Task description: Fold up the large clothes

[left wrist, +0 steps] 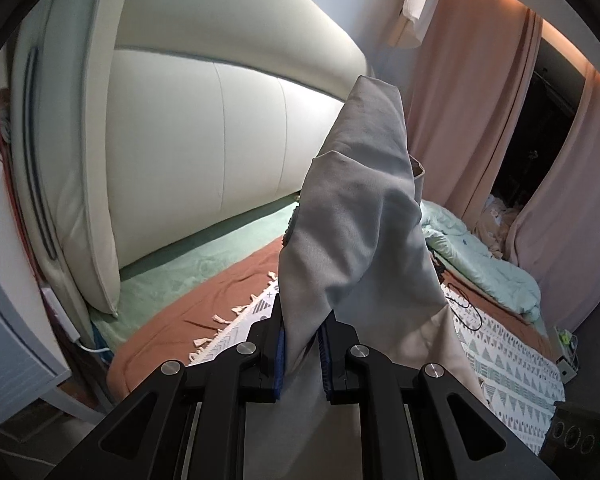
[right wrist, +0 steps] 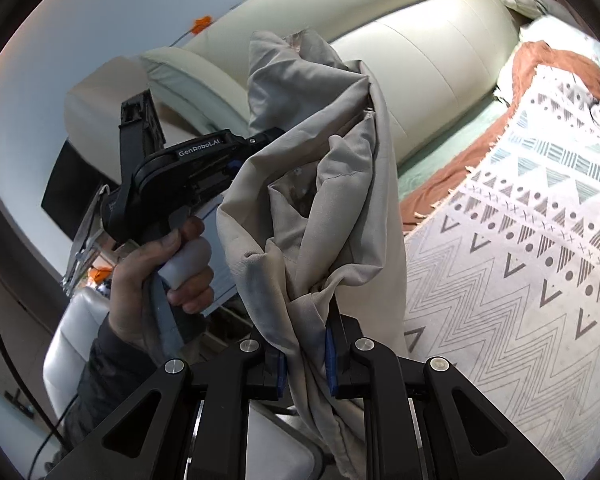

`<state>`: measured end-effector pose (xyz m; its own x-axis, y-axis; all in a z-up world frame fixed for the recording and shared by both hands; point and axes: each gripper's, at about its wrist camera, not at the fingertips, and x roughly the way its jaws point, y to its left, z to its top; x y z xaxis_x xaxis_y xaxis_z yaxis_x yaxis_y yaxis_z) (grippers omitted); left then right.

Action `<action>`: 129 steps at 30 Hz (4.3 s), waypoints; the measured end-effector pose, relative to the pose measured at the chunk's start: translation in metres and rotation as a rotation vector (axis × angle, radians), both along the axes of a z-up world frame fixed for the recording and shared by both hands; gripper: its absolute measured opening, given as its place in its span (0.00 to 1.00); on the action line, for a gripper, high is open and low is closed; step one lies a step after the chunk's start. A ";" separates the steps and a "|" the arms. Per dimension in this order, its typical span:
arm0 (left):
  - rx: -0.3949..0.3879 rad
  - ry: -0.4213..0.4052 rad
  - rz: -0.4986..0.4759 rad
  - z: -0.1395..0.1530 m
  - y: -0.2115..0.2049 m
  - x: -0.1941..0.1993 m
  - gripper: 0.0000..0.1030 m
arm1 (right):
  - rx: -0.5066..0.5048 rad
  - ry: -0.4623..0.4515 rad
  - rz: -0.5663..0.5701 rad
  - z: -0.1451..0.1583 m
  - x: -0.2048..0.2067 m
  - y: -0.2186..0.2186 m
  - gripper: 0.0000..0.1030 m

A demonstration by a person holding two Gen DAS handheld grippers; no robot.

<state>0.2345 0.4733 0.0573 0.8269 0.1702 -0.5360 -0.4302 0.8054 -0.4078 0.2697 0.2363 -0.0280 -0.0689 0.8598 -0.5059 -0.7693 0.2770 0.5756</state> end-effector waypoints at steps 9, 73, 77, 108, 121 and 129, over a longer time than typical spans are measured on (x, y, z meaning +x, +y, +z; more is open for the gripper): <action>-0.013 0.102 0.000 -0.039 0.026 0.089 0.13 | -0.009 0.087 -0.078 -0.043 0.088 -0.009 0.15; -0.475 0.182 0.285 -0.267 0.038 -0.042 0.62 | -0.192 0.340 -0.246 -0.233 0.257 -0.031 0.14; -0.411 0.204 0.288 -0.257 0.041 -0.033 0.39 | -0.193 0.351 -0.236 -0.233 0.256 -0.031 0.14; -0.290 0.242 0.257 -0.215 -0.014 -0.047 0.92 | -0.358 0.201 -0.257 -0.191 0.245 -0.068 0.72; -0.104 0.150 0.136 -0.120 -0.112 -0.057 1.00 | -0.302 0.059 -0.319 -0.083 0.204 -0.156 1.00; -0.022 0.092 0.057 -0.074 -0.176 -0.067 1.00 | -0.241 -0.005 -0.368 -0.029 0.171 -0.226 1.00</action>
<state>0.1674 0.2975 -0.0167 0.7633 0.2036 -0.6131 -0.5118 0.7697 -0.3816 0.4409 0.0107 -0.0575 0.2224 0.6838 -0.6949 -0.5971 0.6590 0.4574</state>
